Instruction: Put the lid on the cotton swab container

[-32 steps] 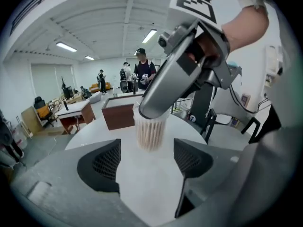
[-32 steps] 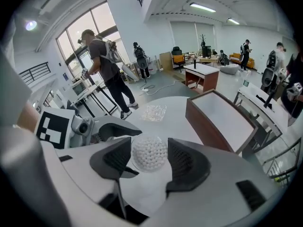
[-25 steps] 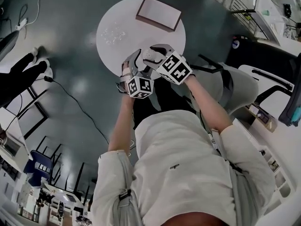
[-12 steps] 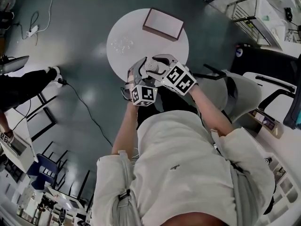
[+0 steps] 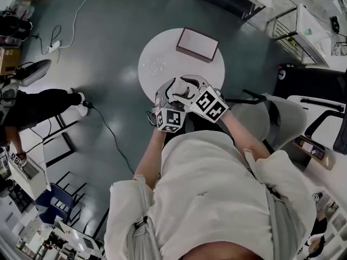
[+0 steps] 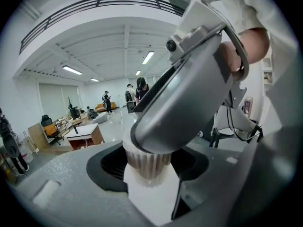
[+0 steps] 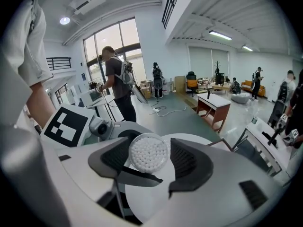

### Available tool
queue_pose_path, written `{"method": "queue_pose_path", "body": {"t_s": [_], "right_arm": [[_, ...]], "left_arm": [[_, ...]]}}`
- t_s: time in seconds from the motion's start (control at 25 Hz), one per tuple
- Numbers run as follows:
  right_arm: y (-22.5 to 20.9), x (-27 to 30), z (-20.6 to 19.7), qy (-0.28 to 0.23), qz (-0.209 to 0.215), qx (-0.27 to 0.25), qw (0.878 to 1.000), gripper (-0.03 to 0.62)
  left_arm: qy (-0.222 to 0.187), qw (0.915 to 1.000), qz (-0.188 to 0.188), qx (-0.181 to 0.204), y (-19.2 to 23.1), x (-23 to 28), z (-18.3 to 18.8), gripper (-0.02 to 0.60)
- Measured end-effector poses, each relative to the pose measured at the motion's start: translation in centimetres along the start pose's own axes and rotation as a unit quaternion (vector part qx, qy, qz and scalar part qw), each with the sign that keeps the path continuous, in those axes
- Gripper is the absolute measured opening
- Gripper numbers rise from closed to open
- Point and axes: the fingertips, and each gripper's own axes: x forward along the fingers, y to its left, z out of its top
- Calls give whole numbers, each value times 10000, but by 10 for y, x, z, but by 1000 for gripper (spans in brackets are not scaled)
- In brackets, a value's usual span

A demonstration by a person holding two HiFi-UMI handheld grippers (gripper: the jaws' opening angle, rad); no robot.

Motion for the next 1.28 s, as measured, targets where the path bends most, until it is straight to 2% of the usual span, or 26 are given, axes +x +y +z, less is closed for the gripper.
{"method": "queue_pose_path", "body": {"t_s": [0.16,0.32,0.36,0.4,0.44,0.48,0.52,0.56,0.68,0.76,0.84,0.92,1.04,1.28], "right_arm": [[2,-4,18,-282,-140,26,9995,316],[10,-23,37,-748,-190,158,9969,314],[10,-26,39,-811,-246,234,9961,284],[7,-28,39,-877,-300,413,9948,247],[4,-29,37,-948,-291,736,9923,252],[2,-27,35,-1031,-177,1206,9872,288],[1,-26,33,-1136,22,1775,9775,343],[1,-25,31,-1268,250,2367,9629,372],[3,-22,25,-1633,875,3765,9077,404],[7,-17,22,-1696,1260,4314,8771,416],[13,-13,19,-1690,1611,4628,8552,427],[19,-11,19,-1711,1850,4767,8422,431],[23,-7,17,-1743,1986,4889,8314,433],[31,-5,20,-1900,2231,4985,8159,436]], "left_arm": [[-108,9994,154,-306,16,-9,1,265],[-167,9992,132,-331,23,-19,2,265],[-193,9992,127,-328,24,-22,3,265],[-222,9992,120,-319,26,-24,5,265],[-254,9992,107,-300,27,-26,7,265],[-292,9992,90,-271,28,-28,10,265],[-334,9991,71,-232,29,-31,14,265],[-378,9991,49,-185,29,-34,17,265],[-521,9986,-59,-7,26,-43,27,265],[-612,9979,-172,137,23,-50,34,265],[-663,9968,-361,282,17,-56,40,265],[-690,9950,-624,362,10,-60,44,265],[-727,9920,-933,437,2,-65,46,265],[-730,9887,-1115,687,-2,-72,46,265]]}}
